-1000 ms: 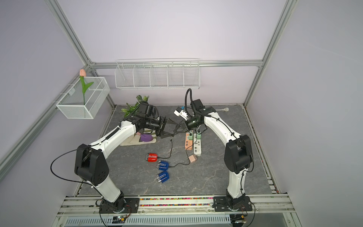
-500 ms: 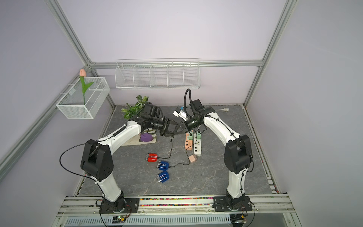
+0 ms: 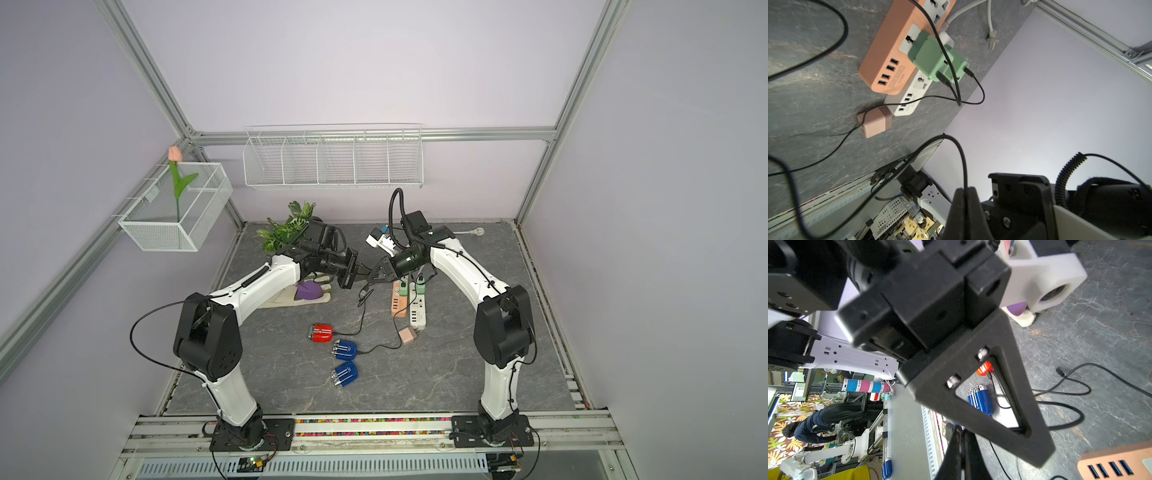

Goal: Charge the electric shaver
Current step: Pick up the charging cable from the center of the board.

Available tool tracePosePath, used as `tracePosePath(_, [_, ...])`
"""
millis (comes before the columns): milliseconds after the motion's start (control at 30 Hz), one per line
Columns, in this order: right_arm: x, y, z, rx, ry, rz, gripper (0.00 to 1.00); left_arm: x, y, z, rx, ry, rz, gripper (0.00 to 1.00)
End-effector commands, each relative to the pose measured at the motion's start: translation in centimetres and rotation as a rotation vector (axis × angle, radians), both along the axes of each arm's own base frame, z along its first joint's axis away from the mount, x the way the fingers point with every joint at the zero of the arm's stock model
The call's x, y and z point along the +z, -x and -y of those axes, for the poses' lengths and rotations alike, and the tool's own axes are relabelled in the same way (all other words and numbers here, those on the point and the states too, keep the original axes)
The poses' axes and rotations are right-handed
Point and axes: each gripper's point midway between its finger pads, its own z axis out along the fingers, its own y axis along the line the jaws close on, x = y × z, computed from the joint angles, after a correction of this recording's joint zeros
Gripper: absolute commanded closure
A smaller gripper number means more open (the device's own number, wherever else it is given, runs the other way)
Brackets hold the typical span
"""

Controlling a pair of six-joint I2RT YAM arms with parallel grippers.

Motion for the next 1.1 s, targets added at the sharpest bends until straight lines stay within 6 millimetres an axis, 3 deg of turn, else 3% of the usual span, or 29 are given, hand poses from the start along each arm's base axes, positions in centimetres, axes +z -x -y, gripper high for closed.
tracePosePath(0, [0.5, 0.5, 0.2, -0.037, -0.034, 0.014, 0.84, 2.4, -0.5, 0.7, 0.074, 0.063, 0.004, 1.0])
tracePosePath(300, [1.8, 0.2, 1.3, -0.189, -0.146, 0.002, 0.58, 3.2, -3.2, -0.3, 0.306, 0.11, -0.02, 1.0])
tracePosePath(533, [3.8, -1.9, 3.7, -0.46, -0.373, -0.09, 0.4, 4.4, -5.1, -1.7, 0.486, 0.168, -0.025, 1.0])
tracePosePath(733, [3.4, -3.2, 4.9, -0.666, -0.576, -0.323, 0.39, 5.0, -5.8, -2.0, 0.533, 0.2, -0.006, 1.0])
tracePosePath(933, [3.3, -4.1, 4.8, -0.725, -0.644, -0.373, 0.39, 4.8, -5.9, -1.9, 0.542, 0.215, -0.021, 1.0])
tracePosePath(1067, [3.1, -6.2, 4.9, -0.78, -0.746, -0.442, 0.38, 5.0, -6.0, -1.7, 0.534, 0.218, -0.022, 1.0])
